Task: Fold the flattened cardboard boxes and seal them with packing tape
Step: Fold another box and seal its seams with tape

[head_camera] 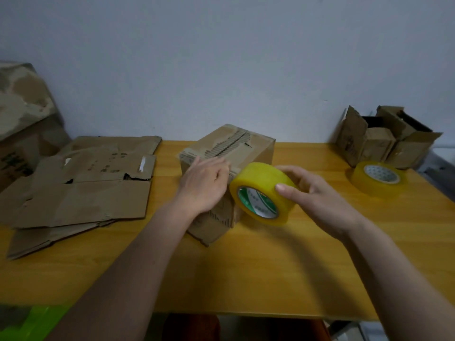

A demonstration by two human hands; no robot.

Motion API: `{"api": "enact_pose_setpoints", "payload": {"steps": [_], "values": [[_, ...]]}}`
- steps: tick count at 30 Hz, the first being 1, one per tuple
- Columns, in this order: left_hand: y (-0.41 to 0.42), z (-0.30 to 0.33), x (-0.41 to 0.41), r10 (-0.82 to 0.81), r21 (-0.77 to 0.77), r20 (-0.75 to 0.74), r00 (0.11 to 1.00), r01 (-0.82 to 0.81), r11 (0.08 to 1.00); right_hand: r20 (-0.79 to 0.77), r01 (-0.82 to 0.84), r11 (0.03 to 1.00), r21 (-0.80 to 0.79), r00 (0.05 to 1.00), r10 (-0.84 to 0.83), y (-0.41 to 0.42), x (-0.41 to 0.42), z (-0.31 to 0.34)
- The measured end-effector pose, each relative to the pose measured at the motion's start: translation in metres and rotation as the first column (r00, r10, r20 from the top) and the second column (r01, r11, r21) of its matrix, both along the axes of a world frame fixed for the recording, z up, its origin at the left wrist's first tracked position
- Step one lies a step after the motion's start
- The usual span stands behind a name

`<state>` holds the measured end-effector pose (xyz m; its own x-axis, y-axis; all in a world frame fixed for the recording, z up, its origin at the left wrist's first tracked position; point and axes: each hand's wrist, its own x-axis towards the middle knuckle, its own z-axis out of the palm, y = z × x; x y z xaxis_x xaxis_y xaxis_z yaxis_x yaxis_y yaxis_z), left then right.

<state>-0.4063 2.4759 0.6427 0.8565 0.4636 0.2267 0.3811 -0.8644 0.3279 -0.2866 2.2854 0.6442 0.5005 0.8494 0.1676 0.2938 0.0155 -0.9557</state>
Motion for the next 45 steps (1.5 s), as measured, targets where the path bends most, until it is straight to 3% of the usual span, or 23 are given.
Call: {"api": "enact_pose_setpoints", "payload": {"steps": [6, 10, 18, 21, 23, 26, 28, 31, 34, 38, 40, 43, 45], "values": [[0.013, -0.010, 0.010, 0.025, 0.060, -0.022, 0.999, -0.023, 0.998, -0.186, -0.024, 0.999, -0.031, 0.982, 0.018, 0.007, -0.005, -0.018], [0.008, -0.016, 0.012, 0.026, 0.075, 0.027, 0.999, -0.028, 0.997, -0.182, -0.020, 0.984, -0.179, 0.983, -0.013, -0.002, -0.004, -0.044], [0.007, -0.026, 0.021, 0.062, 0.033, 0.199, 0.978, -0.070, 0.997, -0.208, 0.041, 0.982, -0.186, 0.975, -0.080, -0.001, 0.011, -0.056], [0.006, -0.028, 0.022, 0.054, 0.067, 0.215, 0.975, -0.069, 0.995, 0.060, 0.360, 0.895, -0.264, 0.932, -0.358, 0.004, 0.046, -0.072], [0.005, -0.029, 0.022, 0.052, 0.059, 0.245, 0.968, -0.068, 0.996, 0.359, 0.600, 0.718, -0.352, 0.795, -0.489, 0.008, 0.075, -0.089], [0.005, -0.028, 0.022, 0.039, 0.051, 0.253, 0.967, -0.053, 0.997, 0.596, 0.732, 0.491, -0.473, 0.676, -0.434, 0.009, 0.100, -0.115], [0.009, -0.027, 0.021, -0.005, 0.039, 0.245, 0.970, -0.005, 0.999, 0.662, 0.741, 0.435, -0.512, 0.662, -0.350, 0.007, 0.101, -0.124], [0.018, -0.024, 0.018, -0.132, 0.006, 0.213, 0.968, 0.134, 0.991, 0.570, 0.708, 0.529, -0.468, 0.699, -0.432, 0.004, 0.100, -0.123], [0.025, -0.017, 0.018, -0.238, -0.033, 0.142, 0.961, 0.245, 0.969, 0.271, 0.569, 0.710, -0.414, 0.822, -0.501, -0.008, 0.093, -0.113], [0.029, -0.011, 0.024, -0.256, -0.019, 0.057, 0.965, 0.257, 0.966, 0.041, 0.427, 0.891, -0.154, 0.904, -0.426, -0.024, 0.069, -0.081], [0.028, -0.009, 0.028, -0.248, -0.016, 0.029, 0.968, 0.248, 0.969, 0.059, 0.344, 0.939, -0.002, 0.937, -0.343, -0.021, 0.053, -0.055], [0.025, -0.008, 0.036, -0.242, -0.019, 0.014, 0.970, 0.243, 0.970, 0.260, 0.171, 0.973, 0.154, 0.943, -0.207, 0.001, 0.027, -0.021], [0.020, -0.014, 0.037, -0.199, -0.044, 0.091, 0.976, 0.203, 0.978, 0.378, 0.111, 0.976, 0.189, 0.909, -0.177, 0.023, 0.016, -0.011]]}}
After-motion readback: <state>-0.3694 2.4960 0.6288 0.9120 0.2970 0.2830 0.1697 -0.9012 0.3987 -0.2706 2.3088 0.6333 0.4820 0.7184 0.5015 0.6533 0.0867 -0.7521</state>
